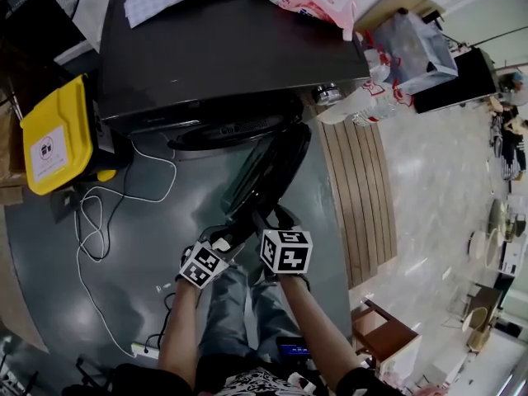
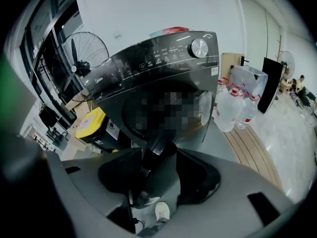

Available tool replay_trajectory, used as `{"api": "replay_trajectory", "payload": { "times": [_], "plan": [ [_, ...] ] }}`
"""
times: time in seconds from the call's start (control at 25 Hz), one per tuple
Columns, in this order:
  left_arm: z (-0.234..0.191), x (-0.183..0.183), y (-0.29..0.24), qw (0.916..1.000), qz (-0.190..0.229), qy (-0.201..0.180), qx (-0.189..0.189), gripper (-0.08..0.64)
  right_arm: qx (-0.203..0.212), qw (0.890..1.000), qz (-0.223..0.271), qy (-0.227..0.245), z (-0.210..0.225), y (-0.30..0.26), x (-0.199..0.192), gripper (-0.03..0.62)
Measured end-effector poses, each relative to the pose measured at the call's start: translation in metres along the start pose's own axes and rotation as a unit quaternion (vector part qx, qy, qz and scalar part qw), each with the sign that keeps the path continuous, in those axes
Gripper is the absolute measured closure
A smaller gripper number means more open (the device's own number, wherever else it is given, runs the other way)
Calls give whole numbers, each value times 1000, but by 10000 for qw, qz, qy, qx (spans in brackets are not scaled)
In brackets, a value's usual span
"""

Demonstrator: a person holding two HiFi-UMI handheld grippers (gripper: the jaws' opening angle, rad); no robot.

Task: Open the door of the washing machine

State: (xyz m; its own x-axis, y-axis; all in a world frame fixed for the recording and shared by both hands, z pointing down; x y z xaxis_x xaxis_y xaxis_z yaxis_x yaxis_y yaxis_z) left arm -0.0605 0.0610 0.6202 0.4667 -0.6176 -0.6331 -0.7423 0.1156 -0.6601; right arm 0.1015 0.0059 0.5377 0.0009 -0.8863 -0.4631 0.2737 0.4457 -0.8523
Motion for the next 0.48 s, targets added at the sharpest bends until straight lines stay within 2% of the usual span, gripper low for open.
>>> {"api": "replay_trajectory", "payload": {
  "times": [0.08,0.16,0.28,0.48],
  "plan": [
    [2,2,6,9999,149,-10,79,383,12,10000,-15,5,4,3,-3,370],
    [-2,3,19,9981,486,98,360,407,21,10000,-41,-24,8,6,-5,374],
    [-14,5,38,9904,975,509,831,411,-6,10000,-72,-50,16,10,-10,385],
    [-21,13,50,9792,1344,947,1185,428,-151,9998,-133,-20,33,23,-23,403]
  ]
}}
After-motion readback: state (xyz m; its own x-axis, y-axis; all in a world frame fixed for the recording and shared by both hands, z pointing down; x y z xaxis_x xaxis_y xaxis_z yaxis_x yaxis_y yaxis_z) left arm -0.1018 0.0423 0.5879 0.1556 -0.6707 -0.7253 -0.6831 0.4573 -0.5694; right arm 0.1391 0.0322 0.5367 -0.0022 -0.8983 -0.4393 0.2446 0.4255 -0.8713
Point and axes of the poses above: the fingertips, and each gripper's own axes: y backward along the fingers, z to its right, x out of its top, the point moved 10 cm from there along y, backward along the fingers, and after that the axes turned 5 degrees about -z, right-handed, at the moved point
